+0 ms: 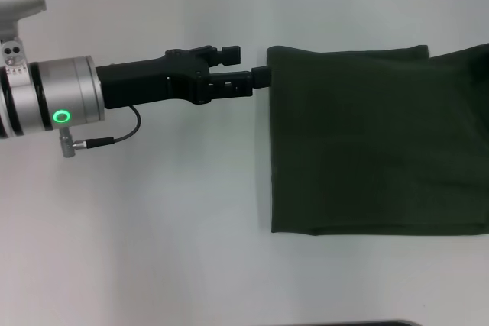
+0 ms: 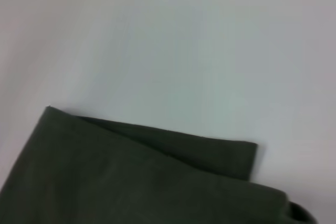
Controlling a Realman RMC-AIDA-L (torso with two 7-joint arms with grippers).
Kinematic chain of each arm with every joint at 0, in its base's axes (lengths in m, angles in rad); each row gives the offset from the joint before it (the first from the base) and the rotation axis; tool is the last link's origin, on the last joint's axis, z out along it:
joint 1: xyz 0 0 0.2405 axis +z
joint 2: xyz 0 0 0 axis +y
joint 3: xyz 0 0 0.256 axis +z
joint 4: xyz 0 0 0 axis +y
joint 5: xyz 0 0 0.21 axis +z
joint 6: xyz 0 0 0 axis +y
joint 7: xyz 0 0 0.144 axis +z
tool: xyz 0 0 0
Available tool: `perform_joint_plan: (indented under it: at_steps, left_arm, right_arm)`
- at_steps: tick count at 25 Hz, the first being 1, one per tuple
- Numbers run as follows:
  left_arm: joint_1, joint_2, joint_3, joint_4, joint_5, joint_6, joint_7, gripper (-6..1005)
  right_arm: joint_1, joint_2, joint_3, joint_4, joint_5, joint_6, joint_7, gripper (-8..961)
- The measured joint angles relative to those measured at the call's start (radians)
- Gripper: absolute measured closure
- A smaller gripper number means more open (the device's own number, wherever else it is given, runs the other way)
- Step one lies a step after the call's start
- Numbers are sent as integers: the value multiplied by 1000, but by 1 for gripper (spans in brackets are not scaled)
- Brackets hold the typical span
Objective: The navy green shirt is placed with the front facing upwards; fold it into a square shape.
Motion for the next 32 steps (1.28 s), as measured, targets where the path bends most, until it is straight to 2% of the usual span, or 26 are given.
perform_joint_plan:
  at_steps: [9,21,27,32]
  left_arm:
    - [-2,0,0,0,0,-9,0,85]
    - [-4,0,0,0,0,-13,0,85]
    - [-7,0,0,0,0,-13,0,85]
    - [-5,0,0,0,0,-13,0,85]
  right_arm:
    - [-27,-6,36,0,-3,8,-12,943]
    - [-26,-9,66,-1,1,14,-29,943]
    - [8,4,47,7,7,17,-33,943]
    - [19,8,-4,42,77,29,-34,943]
